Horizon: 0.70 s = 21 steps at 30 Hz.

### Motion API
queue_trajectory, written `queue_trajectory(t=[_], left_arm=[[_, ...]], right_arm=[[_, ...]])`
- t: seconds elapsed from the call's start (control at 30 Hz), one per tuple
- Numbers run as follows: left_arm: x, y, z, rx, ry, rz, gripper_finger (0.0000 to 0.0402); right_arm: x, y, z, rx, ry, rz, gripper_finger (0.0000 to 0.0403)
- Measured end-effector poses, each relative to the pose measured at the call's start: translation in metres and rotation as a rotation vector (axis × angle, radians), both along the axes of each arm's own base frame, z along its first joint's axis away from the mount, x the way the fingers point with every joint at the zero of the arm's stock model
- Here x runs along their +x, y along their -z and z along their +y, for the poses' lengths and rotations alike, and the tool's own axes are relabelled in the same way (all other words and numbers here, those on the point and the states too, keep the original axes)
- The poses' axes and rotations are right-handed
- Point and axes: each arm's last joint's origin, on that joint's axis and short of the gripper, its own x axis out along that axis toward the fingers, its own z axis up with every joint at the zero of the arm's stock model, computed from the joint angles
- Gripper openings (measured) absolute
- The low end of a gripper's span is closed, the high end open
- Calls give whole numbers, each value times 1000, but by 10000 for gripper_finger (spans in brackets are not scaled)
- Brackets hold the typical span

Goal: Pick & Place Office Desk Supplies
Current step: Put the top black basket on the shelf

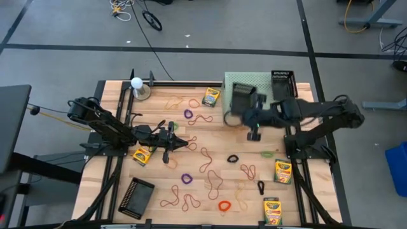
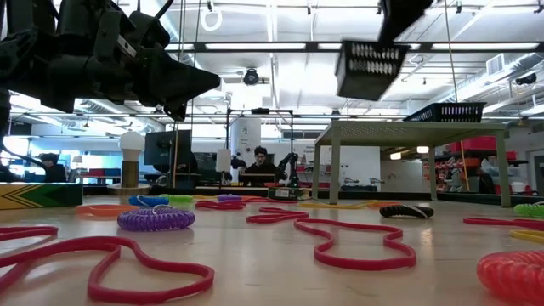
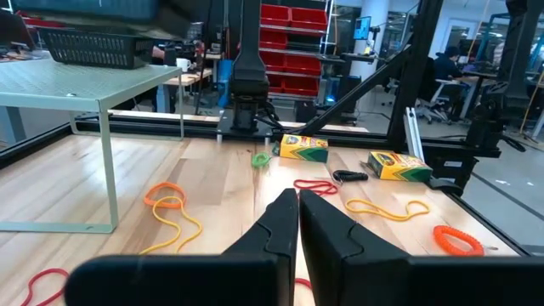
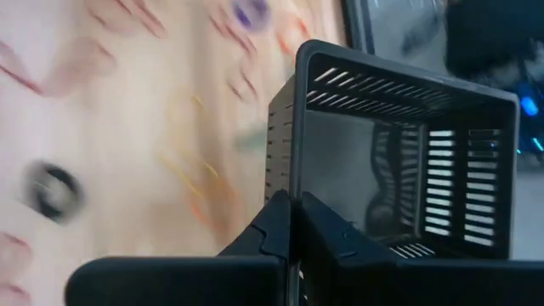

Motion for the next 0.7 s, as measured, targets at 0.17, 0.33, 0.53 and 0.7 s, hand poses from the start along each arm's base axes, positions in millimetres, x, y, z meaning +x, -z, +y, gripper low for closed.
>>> queue_trajectory(t=[0.17,0.33,0.53,0.7], left_arm=[[0,0,0,0,0,0,21],[0,0,0,0,0,0,21],[0,0,0,0,0,0,21],[0,0,0,0,0,0,21]], right_arm=[[-11,4,-36,-66,-28,207,13],[-20,5,-65,-43,-98,321,13],[-30,7,-87,58,-106,355,13],[-34,8,-96,89,-92,350,13]])
